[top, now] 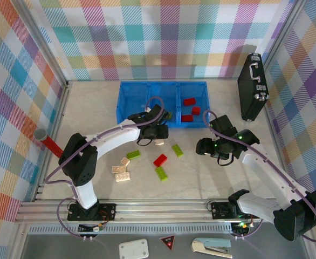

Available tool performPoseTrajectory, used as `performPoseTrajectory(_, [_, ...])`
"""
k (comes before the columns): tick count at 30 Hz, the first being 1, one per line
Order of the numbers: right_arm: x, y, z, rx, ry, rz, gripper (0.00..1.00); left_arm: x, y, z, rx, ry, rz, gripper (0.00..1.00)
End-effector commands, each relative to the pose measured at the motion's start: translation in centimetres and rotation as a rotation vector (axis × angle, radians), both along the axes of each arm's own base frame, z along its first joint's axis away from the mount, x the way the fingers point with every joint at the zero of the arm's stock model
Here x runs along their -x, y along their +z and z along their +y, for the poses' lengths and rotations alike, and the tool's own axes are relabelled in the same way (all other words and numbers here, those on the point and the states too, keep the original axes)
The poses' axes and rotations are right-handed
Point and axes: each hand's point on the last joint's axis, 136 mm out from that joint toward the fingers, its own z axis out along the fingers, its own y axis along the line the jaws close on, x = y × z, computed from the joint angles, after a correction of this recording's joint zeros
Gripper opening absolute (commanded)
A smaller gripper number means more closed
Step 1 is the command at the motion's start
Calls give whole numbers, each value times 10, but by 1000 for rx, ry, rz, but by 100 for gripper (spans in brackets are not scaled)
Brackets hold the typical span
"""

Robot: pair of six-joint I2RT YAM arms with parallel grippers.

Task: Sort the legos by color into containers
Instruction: Pick up the lego from the center of the table.

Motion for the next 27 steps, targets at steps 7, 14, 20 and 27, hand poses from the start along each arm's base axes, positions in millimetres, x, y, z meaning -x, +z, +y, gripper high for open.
performPoseTrajectory(7, [7,-3,1,-1,30,8,69,4,-45,-7,-70,99,65,69])
performPoseTrajectory(14, [5,-3,1,3,38,7,69,5,-65,-6,-100,134,108,72])
performPoseTrajectory(20, [5,-3,2,-1,37,8,69,3,-74,-12,-85,148,122,70])
performPoseTrajectory(27, [8,-6,0,4,35,14,69,-1,-80,-11,-107,162,122,67])
